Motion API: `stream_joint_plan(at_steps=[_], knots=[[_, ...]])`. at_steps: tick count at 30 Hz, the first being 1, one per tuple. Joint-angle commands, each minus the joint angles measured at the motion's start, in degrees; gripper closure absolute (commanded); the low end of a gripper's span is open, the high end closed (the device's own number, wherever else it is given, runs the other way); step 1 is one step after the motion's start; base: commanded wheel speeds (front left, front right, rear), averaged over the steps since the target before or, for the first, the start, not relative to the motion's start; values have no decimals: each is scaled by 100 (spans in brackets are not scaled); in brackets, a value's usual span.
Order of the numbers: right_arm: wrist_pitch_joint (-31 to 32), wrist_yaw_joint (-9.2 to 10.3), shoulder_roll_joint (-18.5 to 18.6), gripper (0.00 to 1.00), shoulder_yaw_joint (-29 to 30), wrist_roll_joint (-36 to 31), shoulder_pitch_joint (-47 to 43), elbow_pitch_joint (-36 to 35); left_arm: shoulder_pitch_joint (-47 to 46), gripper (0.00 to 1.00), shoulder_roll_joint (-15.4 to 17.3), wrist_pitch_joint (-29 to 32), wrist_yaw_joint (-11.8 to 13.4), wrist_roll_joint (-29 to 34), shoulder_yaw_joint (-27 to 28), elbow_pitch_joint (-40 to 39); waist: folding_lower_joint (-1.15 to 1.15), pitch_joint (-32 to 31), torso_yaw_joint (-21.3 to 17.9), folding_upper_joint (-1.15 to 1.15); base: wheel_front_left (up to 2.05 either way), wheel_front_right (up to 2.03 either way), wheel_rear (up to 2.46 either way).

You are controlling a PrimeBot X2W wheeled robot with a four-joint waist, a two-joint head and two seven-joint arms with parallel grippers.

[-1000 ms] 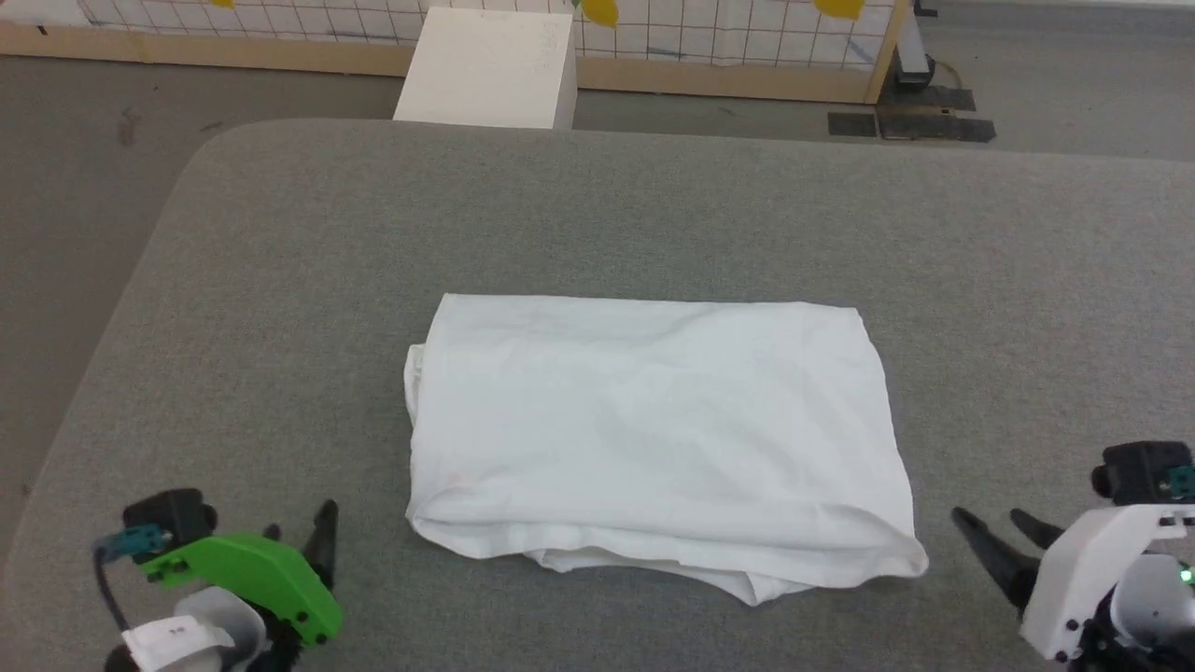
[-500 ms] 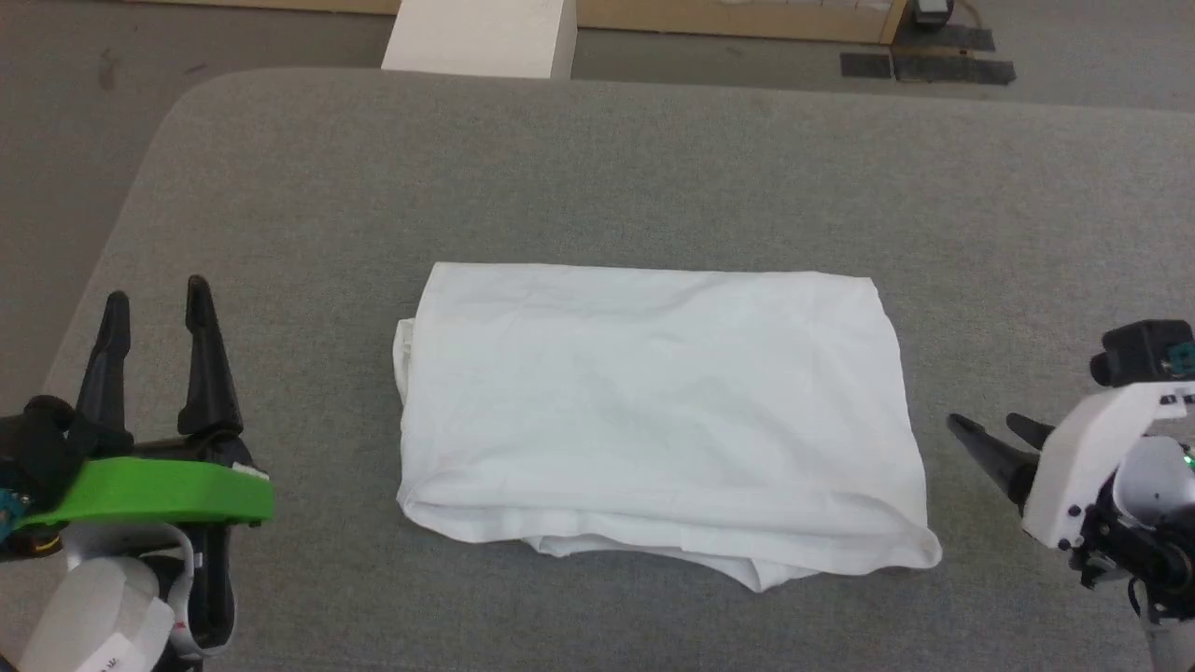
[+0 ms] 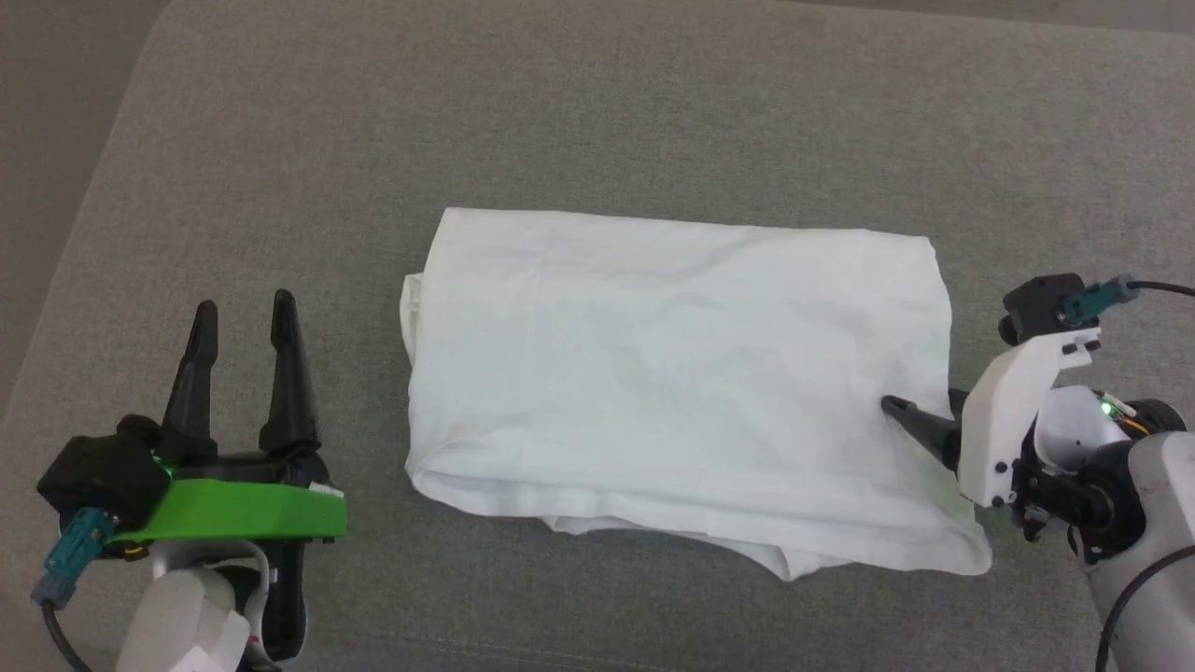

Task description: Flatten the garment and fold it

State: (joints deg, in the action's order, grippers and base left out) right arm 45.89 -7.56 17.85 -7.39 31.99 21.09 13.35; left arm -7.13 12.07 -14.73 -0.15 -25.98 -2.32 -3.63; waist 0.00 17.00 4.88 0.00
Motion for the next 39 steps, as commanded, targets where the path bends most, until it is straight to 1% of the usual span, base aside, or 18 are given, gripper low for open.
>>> stream_joint_plan(at_steps=[1, 4, 8, 13, 14, 15, 16, 21, 27, 31, 32, 34, 35, 39], knots=[[-23, 8, -74, 0, -154, 69, 28, 152, 3, 0, -75, -26, -91, 92, 63, 48, 0, 55, 70, 0, 0, 0, 0], [-99, 8, -138, 0, -419, 155, 150, 283, -12, 0, -222, -26, -250, 186, 194, 160, 0, 75, 98, 0, 0, 0, 0], [-184, 8, -167, 0, -722, 252, 301, 450, -59, 0, -377, -27, -400, 310, 295, 269, 0, 82, 142, 0, 0, 0, 0], [-244, 8, -55, 0, -892, 313, 385, 661, -97, 0, -511, -27, -521, 418, 392, 366, 0, 64, 182, 0, 0, 0, 0], [-209, 8, -17, 25, -909, 328, 395, 718, -97, 0, -531, -27, -541, 435, 412, 386, 0, 54, 182, 0, 0, 0, 0], [-227, 8, 18, 82, -908, 327, 411, 740, -94, 0, -547, -27, -556, 451, 429, 400, 0, 45, 179, 0, 0, 0, 0], [-264, 8, 61, 100, -881, 320, 429, 766, -90, 0, -564, -27, -573, 467, 451, 416, 0, 35, 175, 0, 0, 0, 0], [-307, 8, 267, 100, -713, 313, 441, 811, -60, 0, -634, -27, -633, 519, 522, 477, 0, -20, 137, 0, 0, 0, 0], [-186, 8, 687, 100, -270, 262, 310, 705, -10, 0, -688, -27, -679, 559, 569, 528, 0, -113, 74, 0, 0, 0, 0], [-25, 8, 969, 100, 276, 71, 197, 639, 24, 0, -699, -27, -699, 577, 587, 540, 0, -158, 38, 0, 0, 0, 0], [55, 8, 1080, 100, 595, -91, 161, 639, 33, 0, -703, -27, -706, 585, 588, 541, 0, -164, 30, 0, 0, 0, 0], [74, 8, 1140, 100, 990, -406, 139, 637, 39, 0, -706, -27, -713, 586, 571, 553, 0, -165, 27, 0, 0, 0, 0], [77, 8, 1135, 100, 1143, -549, 132, 636, 38, 0, -708, -27, -716, 585, 563, 559, 0, -161, 28, 0, 0, 0, 0], [112, 8, 927, 100, 1801, -1137, 116, 662, 35, 0, -715, -27, -723, 575, 528, 596, 0, -152, 39, 0, 0, 0, 0]])
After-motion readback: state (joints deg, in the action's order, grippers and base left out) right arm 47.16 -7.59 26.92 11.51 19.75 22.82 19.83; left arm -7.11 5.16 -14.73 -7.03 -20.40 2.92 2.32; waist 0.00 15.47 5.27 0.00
